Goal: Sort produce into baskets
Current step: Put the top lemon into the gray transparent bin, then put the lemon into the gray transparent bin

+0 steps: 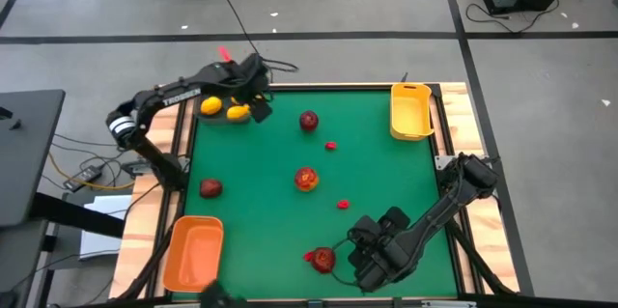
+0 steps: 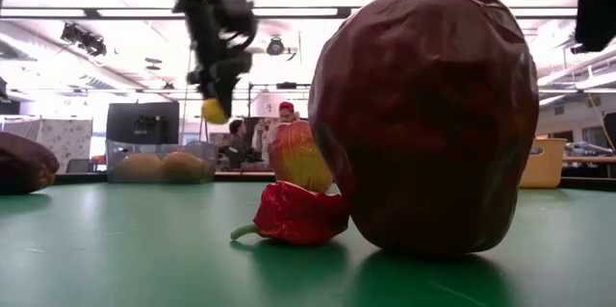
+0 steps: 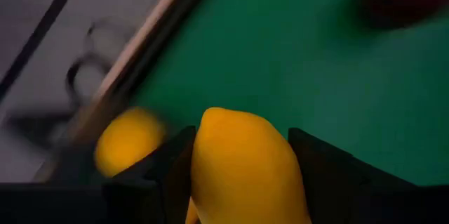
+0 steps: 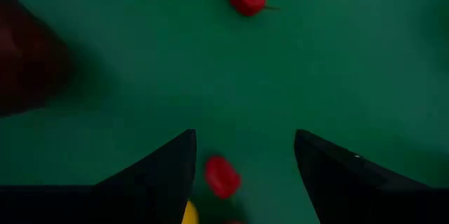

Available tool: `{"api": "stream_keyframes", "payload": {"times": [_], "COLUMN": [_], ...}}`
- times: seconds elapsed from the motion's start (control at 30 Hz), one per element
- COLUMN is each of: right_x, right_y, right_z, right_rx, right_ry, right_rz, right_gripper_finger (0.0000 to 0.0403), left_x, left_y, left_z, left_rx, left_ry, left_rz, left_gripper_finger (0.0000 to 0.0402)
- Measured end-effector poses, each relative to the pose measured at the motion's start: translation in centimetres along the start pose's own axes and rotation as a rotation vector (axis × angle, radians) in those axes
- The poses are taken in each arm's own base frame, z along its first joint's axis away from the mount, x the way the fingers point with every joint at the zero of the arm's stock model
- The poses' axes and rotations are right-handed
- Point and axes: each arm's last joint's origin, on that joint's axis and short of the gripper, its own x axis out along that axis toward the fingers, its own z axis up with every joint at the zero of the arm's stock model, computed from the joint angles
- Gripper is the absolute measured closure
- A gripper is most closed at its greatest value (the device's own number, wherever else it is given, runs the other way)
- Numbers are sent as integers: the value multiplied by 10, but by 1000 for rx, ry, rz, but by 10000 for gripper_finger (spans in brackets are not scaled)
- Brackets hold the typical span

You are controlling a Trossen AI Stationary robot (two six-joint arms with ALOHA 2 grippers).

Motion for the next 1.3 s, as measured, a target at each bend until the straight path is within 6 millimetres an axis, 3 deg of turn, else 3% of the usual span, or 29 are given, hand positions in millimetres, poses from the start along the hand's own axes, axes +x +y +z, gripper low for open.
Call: {"api": "stream_keyframes", "payload": {"times": [0.1, 0.23, 0.47, 0.67, 0.83, 0.93, 1.1, 1.3], "right_x": [3, 8, 14, 11, 7, 5, 0, -26], "right_y": [-3, -6, -9, -12, -9, -7, -1, 7], "right_z": [9, 22, 39, 36, 24, 16, 4, -3], "right_rx": [-35, -76, -87, -76, -32, -36, -13, -26], "right_ry": [17, 28, 68, 70, 74, 94, 148, 221], "right_rz": [-31, -45, -54, -73, -56, -38, 16, 140], "right_gripper_finger": [151, 151, 151, 151, 151, 151, 151, 151], "left_x": [14, 27, 34, 34, 34, 33, 18, -21], "left_y": [29, 53, 79, 87, 85, 82, 67, 36], "left_z": [-14, -28, -41, -43, -46, -46, -38, -23], "left_rx": [-168, -272, -383, -423, -400, -395, -373, -272], "left_ry": [43, 87, 118, 119, 149, 158, 55, -141], "left_rz": [60, 93, 225, 244, 222, 218, 178, -22], "left_gripper_finger": [185, 184, 169, 106, 41, 26, 44, 89]}}
